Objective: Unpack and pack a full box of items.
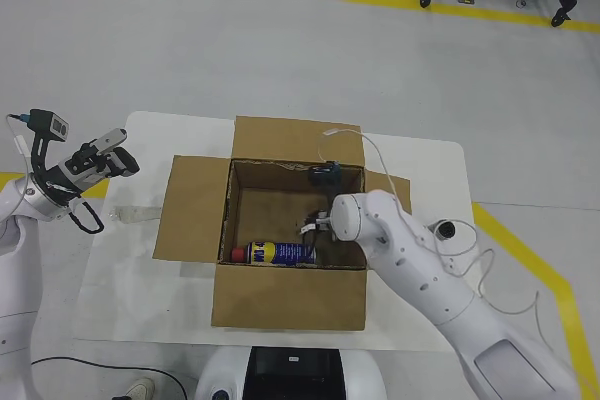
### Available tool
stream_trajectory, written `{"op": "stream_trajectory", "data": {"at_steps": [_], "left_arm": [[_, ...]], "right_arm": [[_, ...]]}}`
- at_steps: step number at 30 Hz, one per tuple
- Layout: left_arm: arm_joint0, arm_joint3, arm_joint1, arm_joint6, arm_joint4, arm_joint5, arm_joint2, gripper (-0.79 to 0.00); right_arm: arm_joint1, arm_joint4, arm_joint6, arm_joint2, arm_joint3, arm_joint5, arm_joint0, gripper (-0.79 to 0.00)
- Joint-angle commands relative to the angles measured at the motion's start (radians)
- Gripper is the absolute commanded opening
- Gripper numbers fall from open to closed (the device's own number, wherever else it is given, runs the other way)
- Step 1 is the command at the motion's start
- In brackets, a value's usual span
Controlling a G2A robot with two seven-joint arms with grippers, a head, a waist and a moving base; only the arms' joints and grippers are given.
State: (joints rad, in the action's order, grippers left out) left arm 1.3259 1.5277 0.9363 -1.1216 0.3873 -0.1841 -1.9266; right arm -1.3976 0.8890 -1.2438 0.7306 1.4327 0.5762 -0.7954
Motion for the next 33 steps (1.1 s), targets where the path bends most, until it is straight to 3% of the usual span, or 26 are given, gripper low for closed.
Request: {"op": "stream_trajectory", "data": {"at_steps": [1, 8, 17, 25, 33], "left_arm": [[0.0, 0.0, 0.0, 0.0, 0.0, 0.0, 0.0, 0.0], [0.0, 0.0, 0.0, 0.0, 0.0, 0.0, 0.0, 0.0], [0.0, 0.0, 0.0, 0.0, 0.0, 0.0, 0.0, 0.0], [0.0, 0.0, 0.0, 0.0, 0.0, 0.0, 0.0, 0.0], [0.0, 0.0, 0.0, 0.0, 0.0, 0.0, 0.0, 0.0]], "right_arm": [[-0.005, -0.003, 0.001, -0.005, -0.017, 0.001, 0.005, -0.018], [-0.023, -0.016, 0.009, -0.018, -0.071, 0.009, 0.022, -0.012], [-0.042, -0.05, 0.026, -0.019, -0.126, -0.004, 0.034, -0.062], [-0.047, -0.105, 0.037, 0.0, -0.101, -0.074, 0.014, -0.025], [-0.044, -0.06, 0.043, 0.01, -0.111, -0.059, 0.003, -0.022]]}}
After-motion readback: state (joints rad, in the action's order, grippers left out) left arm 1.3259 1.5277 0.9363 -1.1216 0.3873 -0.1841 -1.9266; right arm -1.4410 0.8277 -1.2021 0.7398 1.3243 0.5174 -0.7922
